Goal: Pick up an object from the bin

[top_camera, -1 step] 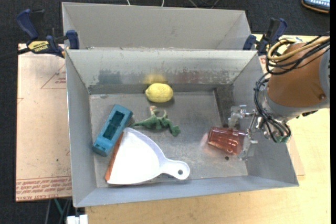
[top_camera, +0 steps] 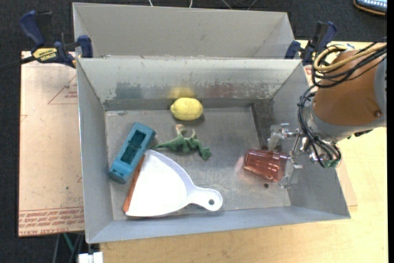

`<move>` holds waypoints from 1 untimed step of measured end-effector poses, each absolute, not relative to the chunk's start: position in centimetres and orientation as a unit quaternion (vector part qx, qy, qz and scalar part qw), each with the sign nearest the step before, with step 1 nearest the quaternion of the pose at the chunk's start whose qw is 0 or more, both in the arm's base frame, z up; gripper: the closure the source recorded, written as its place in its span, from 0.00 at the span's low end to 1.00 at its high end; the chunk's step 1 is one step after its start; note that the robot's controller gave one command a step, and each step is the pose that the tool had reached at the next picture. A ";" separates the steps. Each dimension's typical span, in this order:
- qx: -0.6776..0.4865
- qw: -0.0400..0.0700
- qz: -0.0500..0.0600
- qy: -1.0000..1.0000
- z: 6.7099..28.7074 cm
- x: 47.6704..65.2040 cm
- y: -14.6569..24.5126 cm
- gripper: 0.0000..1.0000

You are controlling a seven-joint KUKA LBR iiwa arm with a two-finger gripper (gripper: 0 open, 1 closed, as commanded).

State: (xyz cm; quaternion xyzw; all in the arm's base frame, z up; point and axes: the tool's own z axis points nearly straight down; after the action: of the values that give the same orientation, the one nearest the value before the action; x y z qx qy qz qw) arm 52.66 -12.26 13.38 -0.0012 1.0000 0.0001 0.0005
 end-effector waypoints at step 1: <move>-0.086 0.001 0.001 0.996 7.1 53.3 -11.9 0.00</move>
Offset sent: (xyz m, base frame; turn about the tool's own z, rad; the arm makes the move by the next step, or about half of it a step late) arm -0.0165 0.0169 -0.0638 -0.2520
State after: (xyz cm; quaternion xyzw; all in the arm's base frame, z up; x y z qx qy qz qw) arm 53.32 -11.91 7.07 -0.0862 0.9963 0.0008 0.0005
